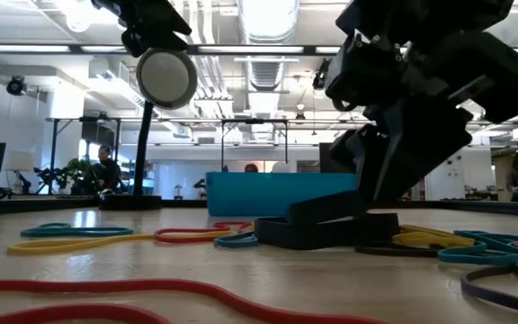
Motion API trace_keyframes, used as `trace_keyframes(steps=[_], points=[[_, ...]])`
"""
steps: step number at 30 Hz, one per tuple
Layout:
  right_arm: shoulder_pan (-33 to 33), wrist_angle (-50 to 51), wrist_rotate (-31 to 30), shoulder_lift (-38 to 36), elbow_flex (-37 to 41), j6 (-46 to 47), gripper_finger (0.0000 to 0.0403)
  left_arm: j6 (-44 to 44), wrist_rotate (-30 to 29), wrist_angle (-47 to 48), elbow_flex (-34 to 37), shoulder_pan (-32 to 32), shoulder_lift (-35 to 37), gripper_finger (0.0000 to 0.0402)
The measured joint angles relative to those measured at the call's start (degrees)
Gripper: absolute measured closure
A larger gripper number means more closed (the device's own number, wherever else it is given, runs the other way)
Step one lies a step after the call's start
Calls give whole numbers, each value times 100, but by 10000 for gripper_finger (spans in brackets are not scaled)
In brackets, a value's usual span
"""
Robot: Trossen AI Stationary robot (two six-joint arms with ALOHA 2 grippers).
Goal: Pick and place rubber bands into bin
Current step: Put the black rubber band into the blue bin
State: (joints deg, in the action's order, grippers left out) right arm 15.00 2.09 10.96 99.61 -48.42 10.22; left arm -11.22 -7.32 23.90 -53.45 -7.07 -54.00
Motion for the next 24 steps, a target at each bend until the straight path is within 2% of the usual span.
trace_keyframes(steps=[4,18,21,24], points=[[0,-29,-41,-2,-4,-10,270,2,-2,-10,0,0,2,218],[83,-249,-42,435,-129,31,305,-9,1,-123,0,2,10,218],[90,-201,-42,546,-221,65,329,-33,4,-99,0,4,27,218],[90,-185,-48,539,-266,140,372,-39,5,-104,-2,4,34,218]])
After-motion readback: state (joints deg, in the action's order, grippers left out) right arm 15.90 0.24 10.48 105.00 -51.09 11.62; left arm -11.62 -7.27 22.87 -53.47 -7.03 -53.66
